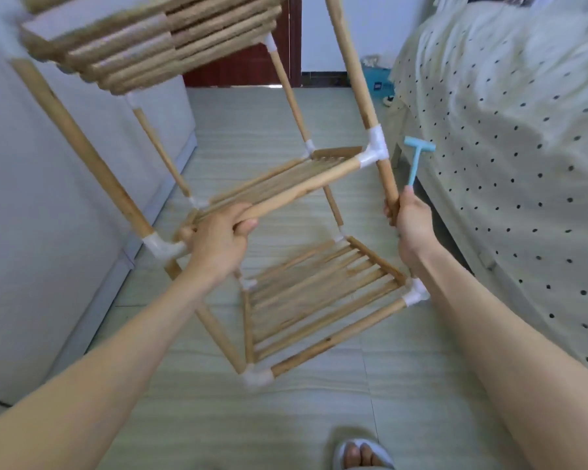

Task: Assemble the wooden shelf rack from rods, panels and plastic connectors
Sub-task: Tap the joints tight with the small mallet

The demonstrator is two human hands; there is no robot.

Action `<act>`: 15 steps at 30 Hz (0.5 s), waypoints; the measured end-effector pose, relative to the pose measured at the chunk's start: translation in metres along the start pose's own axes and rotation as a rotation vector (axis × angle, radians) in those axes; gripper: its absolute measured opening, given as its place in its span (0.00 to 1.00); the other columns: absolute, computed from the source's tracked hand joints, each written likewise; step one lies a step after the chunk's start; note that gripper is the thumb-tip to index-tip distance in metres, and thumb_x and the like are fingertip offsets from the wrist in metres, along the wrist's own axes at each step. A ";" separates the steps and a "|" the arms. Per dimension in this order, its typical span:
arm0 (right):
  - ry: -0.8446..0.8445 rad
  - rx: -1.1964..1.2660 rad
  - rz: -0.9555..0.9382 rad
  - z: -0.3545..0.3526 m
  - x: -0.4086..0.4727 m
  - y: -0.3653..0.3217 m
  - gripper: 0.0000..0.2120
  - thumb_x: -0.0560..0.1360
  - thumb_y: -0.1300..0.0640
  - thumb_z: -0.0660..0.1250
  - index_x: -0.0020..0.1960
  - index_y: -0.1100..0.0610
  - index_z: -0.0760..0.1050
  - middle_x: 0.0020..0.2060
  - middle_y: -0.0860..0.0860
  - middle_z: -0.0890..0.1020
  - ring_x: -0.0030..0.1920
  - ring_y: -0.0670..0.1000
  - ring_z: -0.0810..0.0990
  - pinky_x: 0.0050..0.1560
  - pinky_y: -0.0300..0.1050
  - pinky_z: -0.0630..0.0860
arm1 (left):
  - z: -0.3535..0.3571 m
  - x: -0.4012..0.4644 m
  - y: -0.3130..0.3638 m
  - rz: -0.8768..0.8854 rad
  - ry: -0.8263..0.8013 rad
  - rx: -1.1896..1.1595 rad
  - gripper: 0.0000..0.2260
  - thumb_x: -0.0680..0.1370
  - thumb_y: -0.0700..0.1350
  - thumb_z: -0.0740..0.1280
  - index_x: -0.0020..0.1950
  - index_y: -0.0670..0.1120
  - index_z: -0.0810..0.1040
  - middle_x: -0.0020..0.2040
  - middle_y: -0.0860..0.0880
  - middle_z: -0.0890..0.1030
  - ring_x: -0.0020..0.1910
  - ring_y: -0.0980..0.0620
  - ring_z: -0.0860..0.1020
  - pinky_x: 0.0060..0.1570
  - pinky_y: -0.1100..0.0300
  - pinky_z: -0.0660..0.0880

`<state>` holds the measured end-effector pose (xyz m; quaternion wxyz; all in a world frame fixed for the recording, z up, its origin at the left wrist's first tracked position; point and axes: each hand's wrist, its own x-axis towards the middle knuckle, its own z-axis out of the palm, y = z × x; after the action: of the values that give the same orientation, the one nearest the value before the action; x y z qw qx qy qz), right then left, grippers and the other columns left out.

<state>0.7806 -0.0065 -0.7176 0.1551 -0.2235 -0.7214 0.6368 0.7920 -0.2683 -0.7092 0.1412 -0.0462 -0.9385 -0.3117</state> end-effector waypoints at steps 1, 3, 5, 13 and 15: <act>0.003 -0.050 -0.034 -0.004 0.002 -0.019 0.19 0.82 0.50 0.49 0.35 0.53 0.69 0.32 0.49 0.71 0.32 0.46 0.67 0.36 0.39 0.64 | -0.002 0.002 0.004 -0.026 -0.001 -0.071 0.13 0.79 0.45 0.63 0.63 0.49 0.76 0.58 0.45 0.80 0.61 0.44 0.74 0.62 0.50 0.65; 0.000 -0.174 -0.099 -0.007 0.005 -0.056 0.19 0.81 0.49 0.49 0.38 0.53 0.71 0.36 0.50 0.73 0.36 0.49 0.70 0.45 0.43 0.68 | -0.003 0.000 0.008 -0.083 0.006 -0.219 0.12 0.79 0.42 0.64 0.61 0.46 0.77 0.54 0.44 0.81 0.58 0.45 0.76 0.63 0.47 0.67; -0.006 -0.362 -0.164 -0.005 0.005 -0.092 0.18 0.82 0.48 0.47 0.45 0.53 0.73 0.41 0.52 0.74 0.44 0.52 0.72 0.60 0.51 0.67 | 0.002 -0.011 0.013 -0.104 0.005 -0.410 0.09 0.79 0.38 0.63 0.58 0.43 0.77 0.49 0.44 0.79 0.50 0.48 0.76 0.57 0.51 0.71; 0.032 -1.062 -0.474 0.038 -0.026 -0.183 0.11 0.81 0.55 0.48 0.46 0.54 0.67 0.32 0.50 0.69 0.42 0.54 0.69 0.62 0.51 0.57 | 0.027 -0.067 0.039 -0.407 -0.180 -1.016 0.08 0.82 0.38 0.57 0.49 0.47 0.75 0.35 0.48 0.72 0.34 0.55 0.71 0.34 0.67 0.70; 0.043 -1.177 -0.558 0.048 -0.034 -0.195 0.09 0.80 0.57 0.51 0.50 0.53 0.69 0.32 0.49 0.69 0.44 0.54 0.69 0.61 0.51 0.57 | 0.023 -0.070 0.045 -0.422 -0.289 -1.068 0.08 0.82 0.40 0.57 0.48 0.48 0.74 0.36 0.48 0.74 0.35 0.53 0.74 0.35 0.62 0.72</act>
<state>0.7607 -0.0818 -0.5299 0.1806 -0.0882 -0.9773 0.0665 0.8617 -0.2184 -0.7218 -0.0960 0.0348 -0.6501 -0.7529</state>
